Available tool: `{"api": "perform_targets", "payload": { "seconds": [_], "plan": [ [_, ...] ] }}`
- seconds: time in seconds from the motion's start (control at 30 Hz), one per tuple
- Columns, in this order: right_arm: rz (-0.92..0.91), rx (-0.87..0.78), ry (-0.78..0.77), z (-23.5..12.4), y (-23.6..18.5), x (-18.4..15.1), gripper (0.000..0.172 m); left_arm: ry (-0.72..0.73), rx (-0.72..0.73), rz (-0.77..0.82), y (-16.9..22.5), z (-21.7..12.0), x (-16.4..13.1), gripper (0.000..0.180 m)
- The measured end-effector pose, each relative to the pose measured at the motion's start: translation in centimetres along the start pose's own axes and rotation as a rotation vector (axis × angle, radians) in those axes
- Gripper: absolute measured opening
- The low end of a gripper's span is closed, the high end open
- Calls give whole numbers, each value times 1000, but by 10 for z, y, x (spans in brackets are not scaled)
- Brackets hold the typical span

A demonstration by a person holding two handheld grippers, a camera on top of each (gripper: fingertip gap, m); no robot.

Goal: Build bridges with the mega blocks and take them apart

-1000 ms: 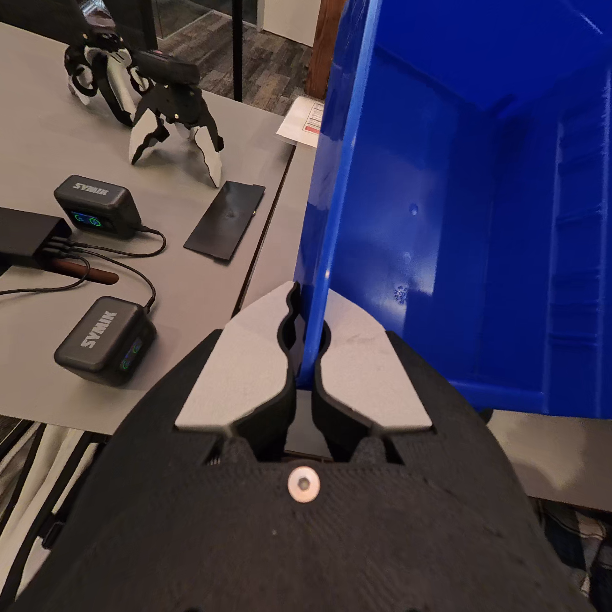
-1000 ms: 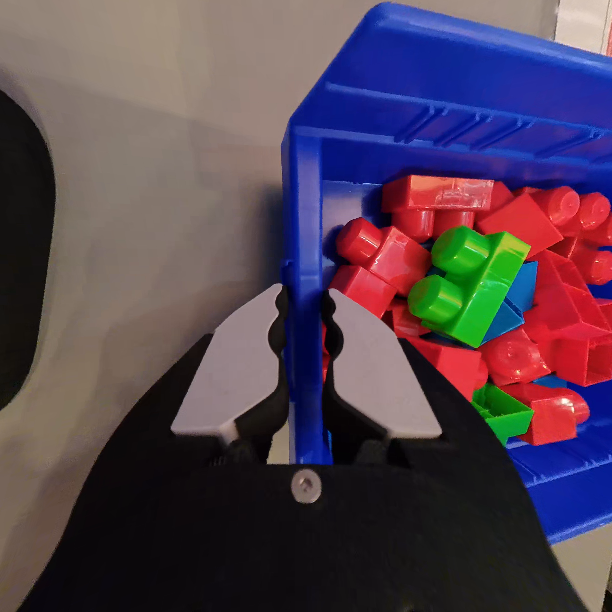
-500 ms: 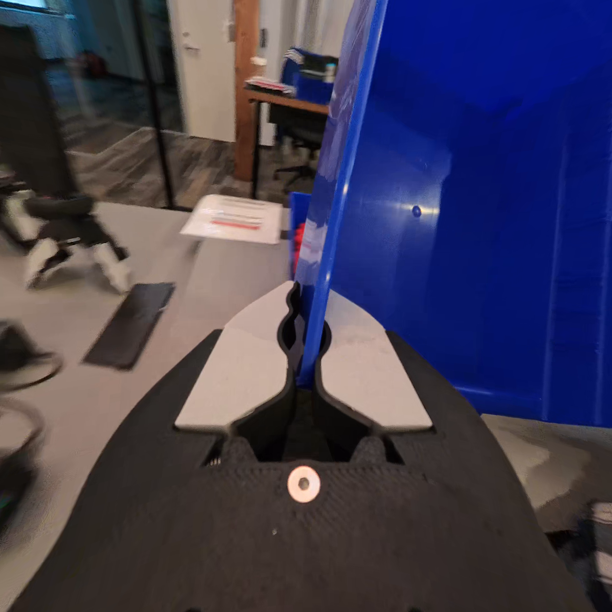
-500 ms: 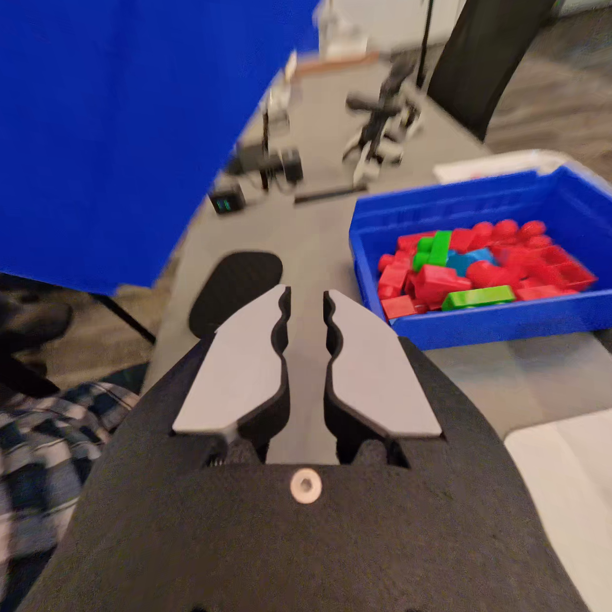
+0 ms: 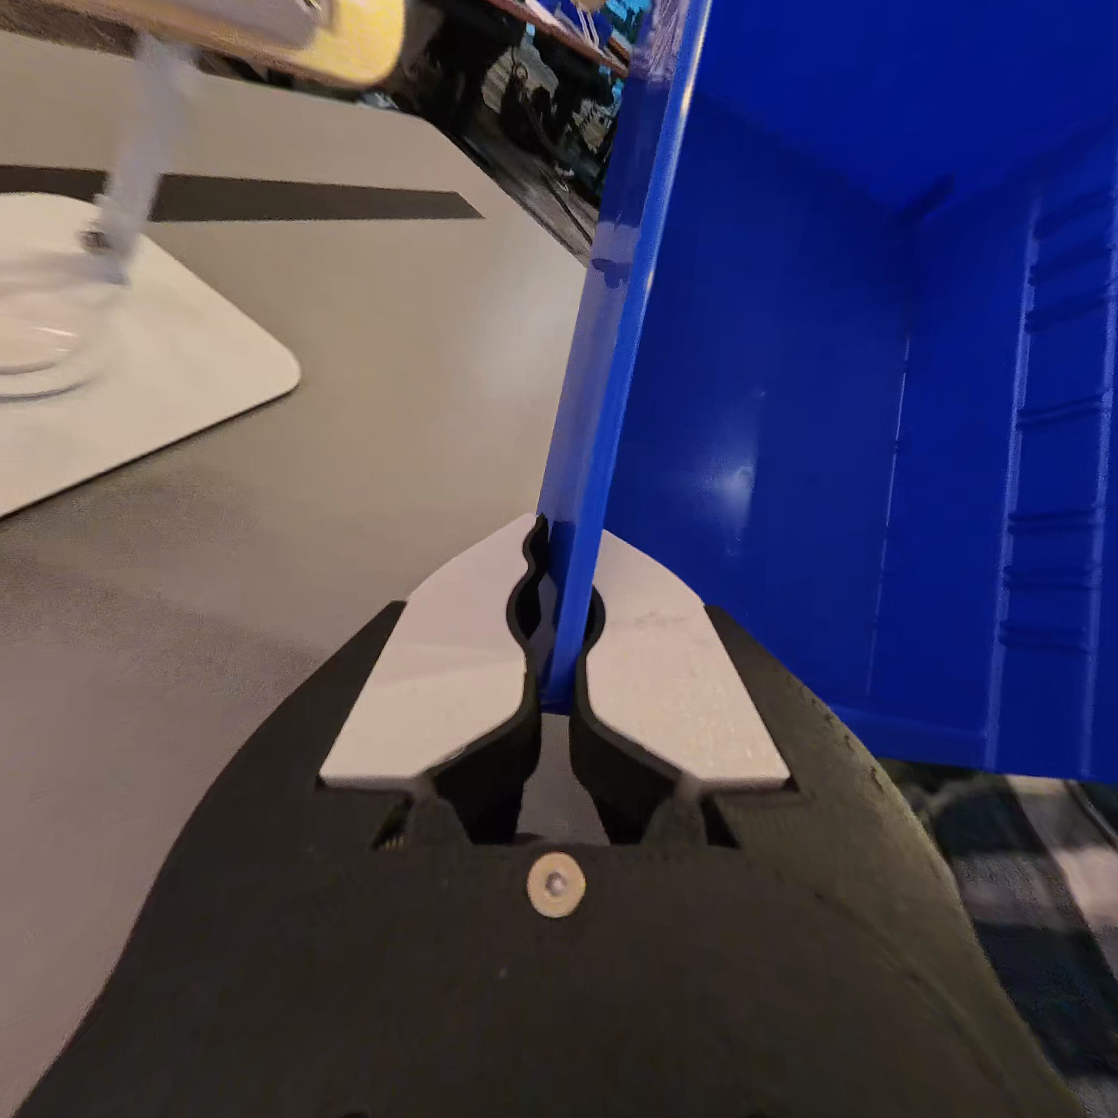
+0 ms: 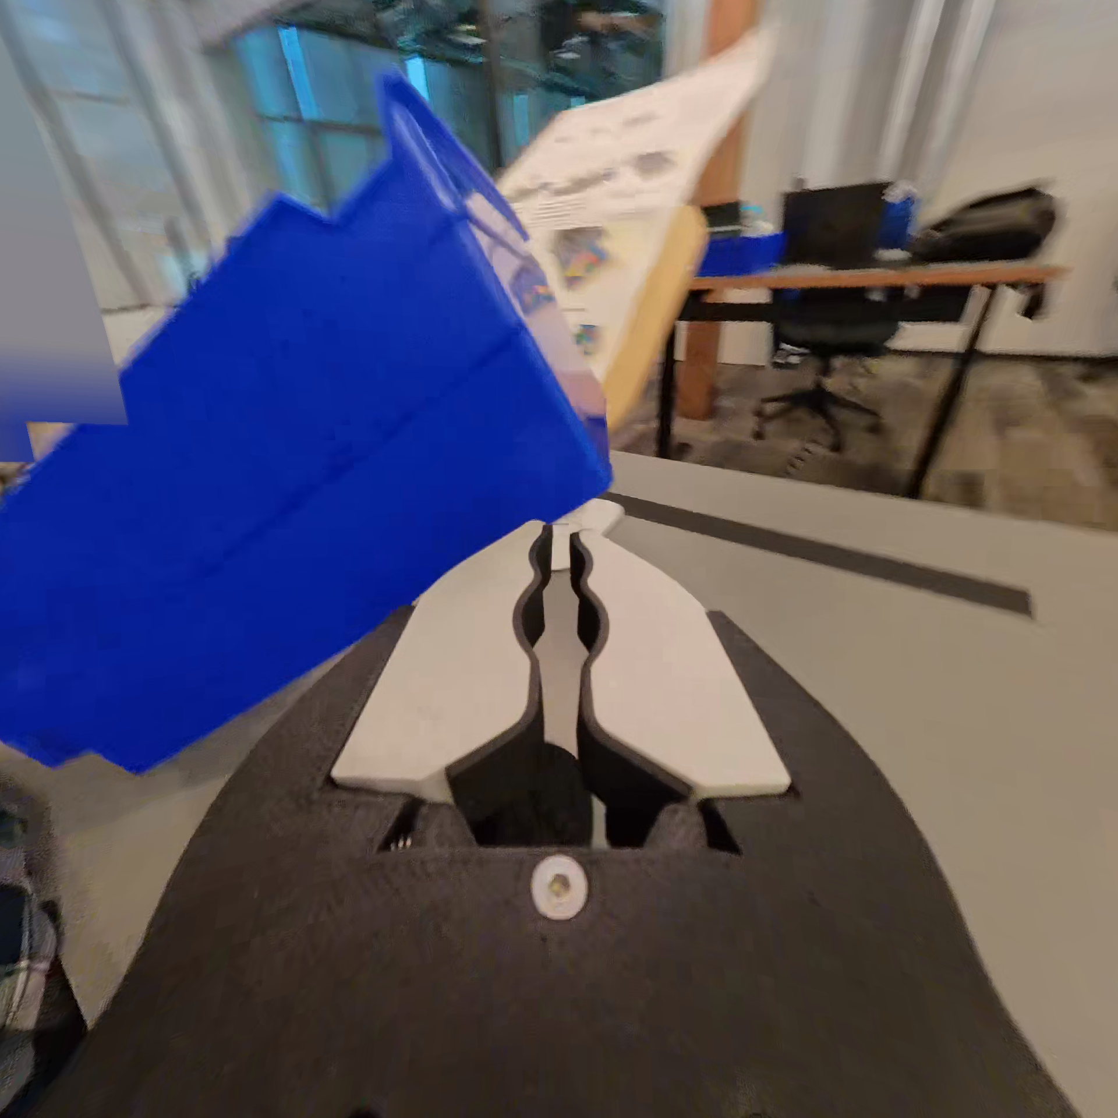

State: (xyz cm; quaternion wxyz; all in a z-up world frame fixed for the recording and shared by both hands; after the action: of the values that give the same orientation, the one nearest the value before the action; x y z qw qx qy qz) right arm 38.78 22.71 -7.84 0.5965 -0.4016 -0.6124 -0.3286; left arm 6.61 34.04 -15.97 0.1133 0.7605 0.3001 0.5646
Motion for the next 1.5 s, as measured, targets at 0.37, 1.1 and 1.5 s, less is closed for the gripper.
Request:
{"api": "perform_targets", "payload": {
  "seconds": [0.37, 1.1, 1.5],
  "plan": [
    [314, -33, 118, -15, 28, -37, 81, 73, 86, -85, -5, 172, 30, 5],
    [346, 120, -726, 123, 199, -112, 94, 78, 181, -317, 7, 269, 52, 146],
    [326, 124, -781, 143, 270, -106, 88, 80, 2, -367, 14, 302, 57, 125]
  ]
}}
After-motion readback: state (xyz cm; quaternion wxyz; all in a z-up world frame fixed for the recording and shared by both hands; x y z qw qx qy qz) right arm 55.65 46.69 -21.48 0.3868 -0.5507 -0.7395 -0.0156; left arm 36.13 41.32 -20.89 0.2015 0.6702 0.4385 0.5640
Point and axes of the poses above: each gripper's, where its closed fingertips meet, z out along the fingers, x out of its top, y = z × x across the jaws, the point moved 5 cm from there along -z, back along the fingers, and after that the axes turned 3 degrees about -y, right-handed, at the moved point
